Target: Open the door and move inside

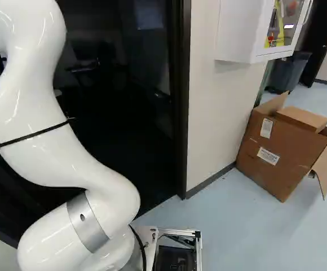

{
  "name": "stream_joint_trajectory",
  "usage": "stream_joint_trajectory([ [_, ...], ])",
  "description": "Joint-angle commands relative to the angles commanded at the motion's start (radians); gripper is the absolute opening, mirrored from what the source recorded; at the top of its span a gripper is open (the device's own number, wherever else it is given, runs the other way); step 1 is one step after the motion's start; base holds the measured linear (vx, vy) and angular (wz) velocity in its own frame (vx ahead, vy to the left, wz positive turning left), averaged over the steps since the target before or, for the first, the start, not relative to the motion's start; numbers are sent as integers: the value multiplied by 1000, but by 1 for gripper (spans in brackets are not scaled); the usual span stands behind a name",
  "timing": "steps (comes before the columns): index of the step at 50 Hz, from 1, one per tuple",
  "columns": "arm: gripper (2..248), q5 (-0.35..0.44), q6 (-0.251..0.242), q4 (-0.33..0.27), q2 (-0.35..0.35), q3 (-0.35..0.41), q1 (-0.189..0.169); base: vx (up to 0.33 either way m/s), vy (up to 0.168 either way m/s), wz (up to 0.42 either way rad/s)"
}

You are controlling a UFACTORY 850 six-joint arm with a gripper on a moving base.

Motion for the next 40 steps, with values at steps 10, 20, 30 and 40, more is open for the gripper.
stream_joint_trajectory([
  [10, 247, 0, 0, 14, 35, 41, -20, 0, 0, 0],
  [20, 247, 0, 0, 17, 69, 81, -40, 0, 0, 0],
  [30, 247, 0, 0, 17, 103, 120, -62, 0, 0, 0],
  [40, 247, 0, 0, 17, 137, 157, -85, 0, 0, 0],
])
